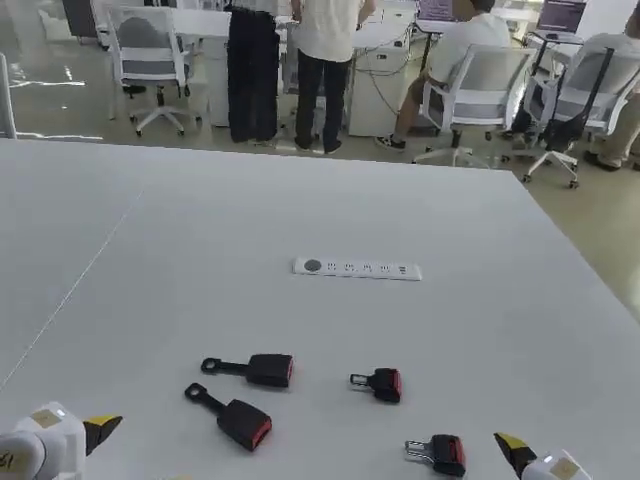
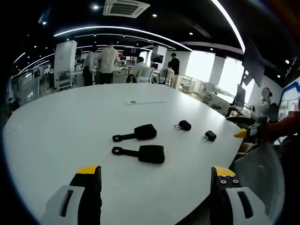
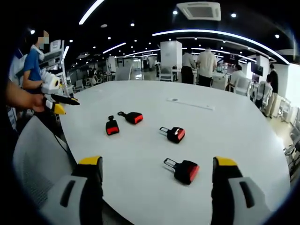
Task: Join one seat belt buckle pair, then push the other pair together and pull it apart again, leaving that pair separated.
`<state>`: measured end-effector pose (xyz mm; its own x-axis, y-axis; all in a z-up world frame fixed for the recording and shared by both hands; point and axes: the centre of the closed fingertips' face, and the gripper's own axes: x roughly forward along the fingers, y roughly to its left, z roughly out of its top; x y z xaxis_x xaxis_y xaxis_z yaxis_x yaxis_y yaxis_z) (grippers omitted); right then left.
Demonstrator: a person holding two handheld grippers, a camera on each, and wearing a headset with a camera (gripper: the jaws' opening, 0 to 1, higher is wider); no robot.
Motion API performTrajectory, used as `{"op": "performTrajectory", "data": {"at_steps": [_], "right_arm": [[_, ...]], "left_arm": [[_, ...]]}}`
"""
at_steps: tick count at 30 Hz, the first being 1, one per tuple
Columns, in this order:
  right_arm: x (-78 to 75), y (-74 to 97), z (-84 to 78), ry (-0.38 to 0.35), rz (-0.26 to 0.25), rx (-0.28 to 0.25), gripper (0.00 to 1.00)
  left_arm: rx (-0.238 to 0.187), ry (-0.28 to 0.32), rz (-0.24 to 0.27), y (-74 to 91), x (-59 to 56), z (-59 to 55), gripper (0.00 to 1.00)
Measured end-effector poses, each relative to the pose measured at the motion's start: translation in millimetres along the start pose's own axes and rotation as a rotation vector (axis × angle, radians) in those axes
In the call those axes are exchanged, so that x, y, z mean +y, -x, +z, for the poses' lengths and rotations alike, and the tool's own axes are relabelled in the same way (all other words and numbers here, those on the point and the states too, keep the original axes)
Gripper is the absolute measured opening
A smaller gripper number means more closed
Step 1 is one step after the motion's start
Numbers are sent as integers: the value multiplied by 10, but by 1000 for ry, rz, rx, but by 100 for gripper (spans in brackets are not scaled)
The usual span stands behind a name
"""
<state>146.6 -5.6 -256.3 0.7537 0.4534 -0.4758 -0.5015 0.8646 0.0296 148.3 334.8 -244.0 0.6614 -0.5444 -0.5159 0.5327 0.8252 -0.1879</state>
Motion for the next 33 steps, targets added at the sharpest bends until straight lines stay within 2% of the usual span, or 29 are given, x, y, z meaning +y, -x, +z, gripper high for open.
{"op": "performTrajectory", "data": {"at_steps": [33], "right_arm": [[-21,-29,-13,7,0,13,99]], "left_arm": [[3,1,-2,-30,31,-4,99]]}}
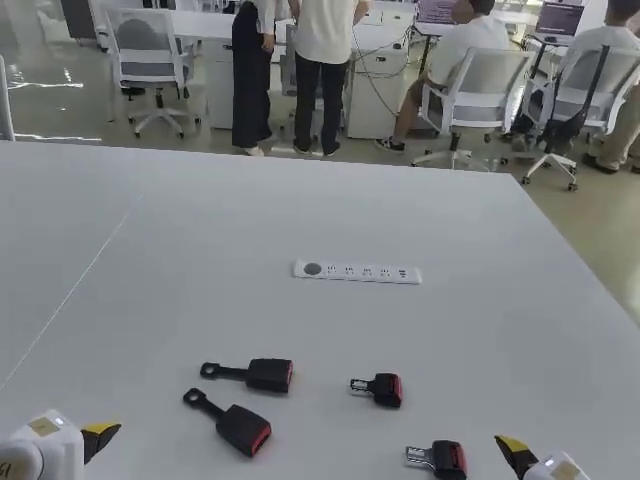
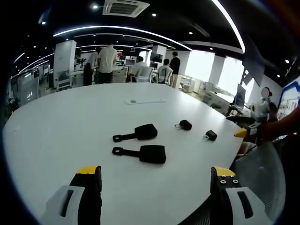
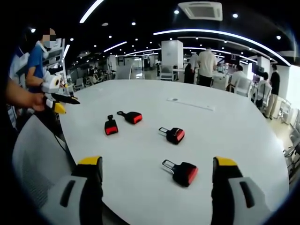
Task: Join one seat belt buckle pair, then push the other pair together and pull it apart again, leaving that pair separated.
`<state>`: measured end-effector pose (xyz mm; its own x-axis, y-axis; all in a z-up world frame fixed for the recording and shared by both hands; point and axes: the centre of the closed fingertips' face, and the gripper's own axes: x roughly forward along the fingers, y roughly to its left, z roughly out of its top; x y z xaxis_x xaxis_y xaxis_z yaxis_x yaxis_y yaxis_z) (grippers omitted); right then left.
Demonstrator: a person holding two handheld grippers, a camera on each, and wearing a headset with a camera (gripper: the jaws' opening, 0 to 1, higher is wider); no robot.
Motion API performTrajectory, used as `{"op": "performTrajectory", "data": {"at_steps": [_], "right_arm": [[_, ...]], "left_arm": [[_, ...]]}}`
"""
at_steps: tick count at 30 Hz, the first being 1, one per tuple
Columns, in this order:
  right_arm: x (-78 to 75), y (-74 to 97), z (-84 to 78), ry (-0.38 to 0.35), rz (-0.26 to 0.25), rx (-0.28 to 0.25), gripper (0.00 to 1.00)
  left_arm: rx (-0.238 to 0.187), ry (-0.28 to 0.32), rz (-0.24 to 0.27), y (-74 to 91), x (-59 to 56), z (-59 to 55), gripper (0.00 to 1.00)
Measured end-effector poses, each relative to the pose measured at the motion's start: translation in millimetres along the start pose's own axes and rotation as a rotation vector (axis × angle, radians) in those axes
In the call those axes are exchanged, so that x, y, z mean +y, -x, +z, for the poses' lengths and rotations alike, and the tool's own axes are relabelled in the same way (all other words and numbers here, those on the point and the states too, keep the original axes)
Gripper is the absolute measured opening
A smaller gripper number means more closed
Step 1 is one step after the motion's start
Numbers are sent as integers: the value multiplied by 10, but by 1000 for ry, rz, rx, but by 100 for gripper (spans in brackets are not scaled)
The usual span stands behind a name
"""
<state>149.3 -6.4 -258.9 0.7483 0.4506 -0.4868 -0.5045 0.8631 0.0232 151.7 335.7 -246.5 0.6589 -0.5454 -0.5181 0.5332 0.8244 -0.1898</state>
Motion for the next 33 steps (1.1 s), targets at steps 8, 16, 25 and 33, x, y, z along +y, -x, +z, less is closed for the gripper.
{"op": "performTrajectory", "data": {"at_steps": [8,16,25,33], "right_arm": [[-6,-14,15,3,2,0,99],[-17,-29,17,2,4,3,99],[-32,-36,26,0,5,5,99],[-51,-57,34,9,9,14,99]], "left_arm": [[0,3,-2,-17,-4,0,99],[0,4,-2,-36,20,2,99],[2,10,-3,-48,32,-29,99],[-3,14,-8,-91,49,0,99]]}}
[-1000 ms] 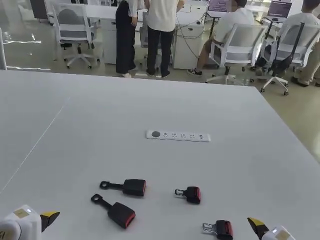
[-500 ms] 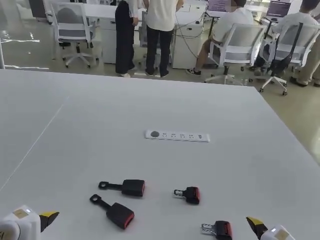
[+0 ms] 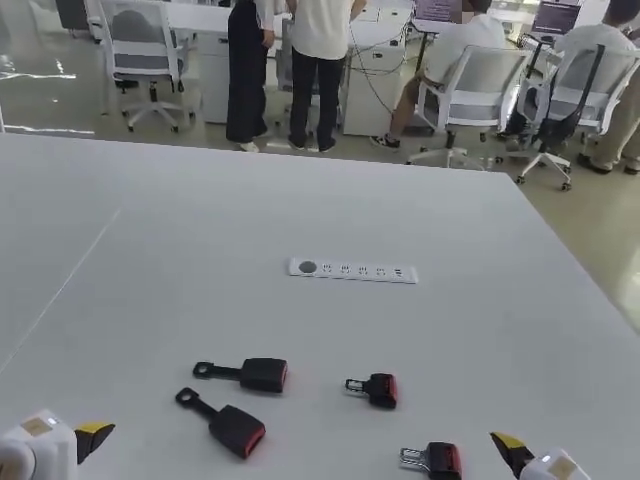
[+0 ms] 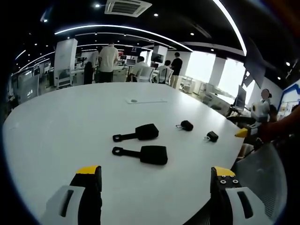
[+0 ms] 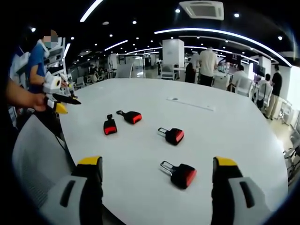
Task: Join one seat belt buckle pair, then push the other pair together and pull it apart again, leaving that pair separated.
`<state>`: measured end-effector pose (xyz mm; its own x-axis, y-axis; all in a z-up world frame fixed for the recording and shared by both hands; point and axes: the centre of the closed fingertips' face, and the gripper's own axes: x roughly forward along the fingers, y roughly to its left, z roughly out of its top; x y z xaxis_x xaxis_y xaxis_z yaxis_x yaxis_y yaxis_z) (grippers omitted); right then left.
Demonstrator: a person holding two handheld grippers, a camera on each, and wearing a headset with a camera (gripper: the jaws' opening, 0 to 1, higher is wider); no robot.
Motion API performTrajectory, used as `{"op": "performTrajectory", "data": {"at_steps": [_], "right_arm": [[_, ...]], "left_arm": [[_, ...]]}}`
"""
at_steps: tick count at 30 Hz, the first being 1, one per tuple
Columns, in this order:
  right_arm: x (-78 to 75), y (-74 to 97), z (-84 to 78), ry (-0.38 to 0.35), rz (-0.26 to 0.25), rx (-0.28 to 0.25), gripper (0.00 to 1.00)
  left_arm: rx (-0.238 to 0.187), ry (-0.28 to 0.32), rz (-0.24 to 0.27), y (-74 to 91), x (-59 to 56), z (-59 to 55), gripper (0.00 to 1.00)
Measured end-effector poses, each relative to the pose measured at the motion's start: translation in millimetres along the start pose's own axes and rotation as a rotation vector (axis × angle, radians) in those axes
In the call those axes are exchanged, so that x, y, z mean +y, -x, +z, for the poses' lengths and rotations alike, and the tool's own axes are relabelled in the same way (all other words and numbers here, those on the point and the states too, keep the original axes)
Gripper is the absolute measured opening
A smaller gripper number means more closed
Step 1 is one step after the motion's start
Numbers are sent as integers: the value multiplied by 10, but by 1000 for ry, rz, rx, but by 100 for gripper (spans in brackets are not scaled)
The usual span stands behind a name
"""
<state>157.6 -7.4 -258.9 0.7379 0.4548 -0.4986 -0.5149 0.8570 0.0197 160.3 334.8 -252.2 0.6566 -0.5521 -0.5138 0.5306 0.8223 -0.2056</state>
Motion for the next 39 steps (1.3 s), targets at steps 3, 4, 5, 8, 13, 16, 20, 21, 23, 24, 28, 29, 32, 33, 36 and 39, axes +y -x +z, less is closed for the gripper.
{"op": "performTrajectory", "data": {"at_steps": [3,4,5,8,13,16,20,21,23,24,28,29,32,33,36,39], "right_arm": [[-3,-8,2,0,4,2,99],[-3,-12,-1,2,6,5,99],[-6,-15,-3,2,7,6,99],[0,-31,-7,1,20,11,99],[17,-70,-19,24,43,28,98],[10,-99,-4,37,52,33,98],[-19,-153,15,37,66,38,98],[-23,-165,18,37,69,39,98],[-29,-189,24,46,73,43,98],[-37,-213,29,49,79,47,98],[-71,-267,28,52,89,53,98],[-78,-285,23,55,94,57,98],[-92,-321,2,64,105,67,97],[-98,-330,-6,64,107,71,97],[-115,-364,-20,60,118,79,97],[-122,-397,-48,78,136,97,97]], "left_arm": [[1,-3,-3,-19,7,6,99],[3,-3,-4,-30,10,6,99],[4,-4,-4,-37,12,5,99],[9,-5,-9,-63,13,1,99],[15,-13,-17,-104,16,8,99],[18,-10,-30,-133,10,20,99],[29,-31,-34,-181,29,38,99],[31,-32,-36,-192,31,44,99],[35,-46,-39,-219,38,59,99],[36,-50,-41,-231,40,65,99],[43,-77,-54,-287,17,97,99],[48,-87,-59,-305,5,102,98],[64,-103,-74,-351,-10,97,98],[66,-108,-77,-364,-10,97,98],[78,-114,-89,-408,-26,108,98],[87,-127,-100,-448,-43,129,98]]}}
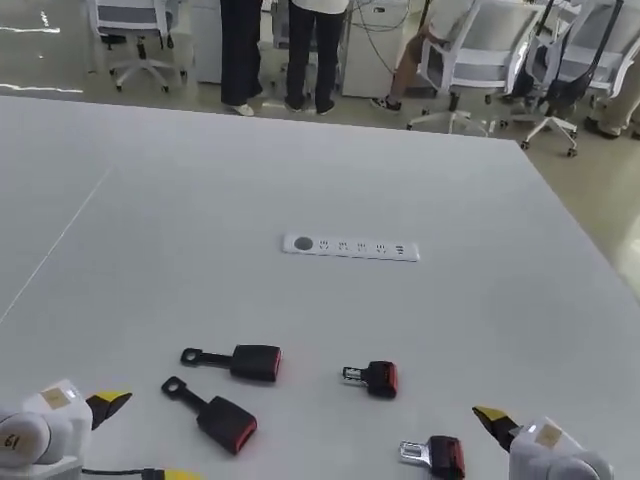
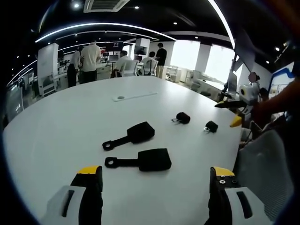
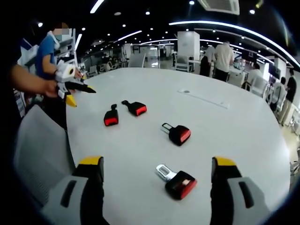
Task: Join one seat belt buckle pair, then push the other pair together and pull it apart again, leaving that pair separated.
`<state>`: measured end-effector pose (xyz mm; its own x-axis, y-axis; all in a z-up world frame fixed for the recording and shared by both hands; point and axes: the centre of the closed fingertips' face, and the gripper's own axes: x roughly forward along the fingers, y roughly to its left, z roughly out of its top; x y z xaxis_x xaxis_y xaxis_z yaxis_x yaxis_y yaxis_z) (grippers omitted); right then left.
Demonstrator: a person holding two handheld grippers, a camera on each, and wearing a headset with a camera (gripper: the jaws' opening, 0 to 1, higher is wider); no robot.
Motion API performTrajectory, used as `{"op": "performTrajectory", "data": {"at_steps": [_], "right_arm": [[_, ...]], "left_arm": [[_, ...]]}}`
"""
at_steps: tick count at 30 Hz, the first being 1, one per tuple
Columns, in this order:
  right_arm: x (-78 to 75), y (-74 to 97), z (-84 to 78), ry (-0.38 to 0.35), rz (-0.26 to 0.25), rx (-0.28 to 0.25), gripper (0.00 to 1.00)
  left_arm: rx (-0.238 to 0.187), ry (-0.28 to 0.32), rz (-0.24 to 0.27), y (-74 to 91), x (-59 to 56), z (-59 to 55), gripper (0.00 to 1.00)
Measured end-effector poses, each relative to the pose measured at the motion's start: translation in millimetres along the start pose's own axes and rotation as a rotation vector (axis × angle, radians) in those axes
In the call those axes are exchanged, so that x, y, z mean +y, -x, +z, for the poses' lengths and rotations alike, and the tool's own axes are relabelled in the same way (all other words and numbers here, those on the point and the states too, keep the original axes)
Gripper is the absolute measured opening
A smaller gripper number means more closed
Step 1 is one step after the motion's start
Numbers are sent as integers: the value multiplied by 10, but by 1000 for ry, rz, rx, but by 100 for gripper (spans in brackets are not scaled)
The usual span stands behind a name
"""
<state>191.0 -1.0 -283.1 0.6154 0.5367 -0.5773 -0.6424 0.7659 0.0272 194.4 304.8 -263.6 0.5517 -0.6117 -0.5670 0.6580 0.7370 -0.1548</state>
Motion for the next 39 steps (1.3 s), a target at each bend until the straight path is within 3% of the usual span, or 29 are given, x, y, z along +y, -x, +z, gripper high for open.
{"op": "performTrajectory", "data": {"at_steps": [15,23,30,35,39], "right_arm": [[-108,-214,-107,45,102,82,93],[-122,-272,-162,78,156,120,90],[-165,-322,-249,115,205,168,88],[-203,-330,-313,140,244,202,85],[-225,-330,-371,138,272,229,84]], "left_arm": [[71,-83,-72,-212,32,15,93],[110,-138,-114,-378,122,-75,89],[179,-256,-186,-540,198,-165,85],[201,-331,-231,-688,257,-224,78],[240,-388,-269,-748,231,-257,77]]}}
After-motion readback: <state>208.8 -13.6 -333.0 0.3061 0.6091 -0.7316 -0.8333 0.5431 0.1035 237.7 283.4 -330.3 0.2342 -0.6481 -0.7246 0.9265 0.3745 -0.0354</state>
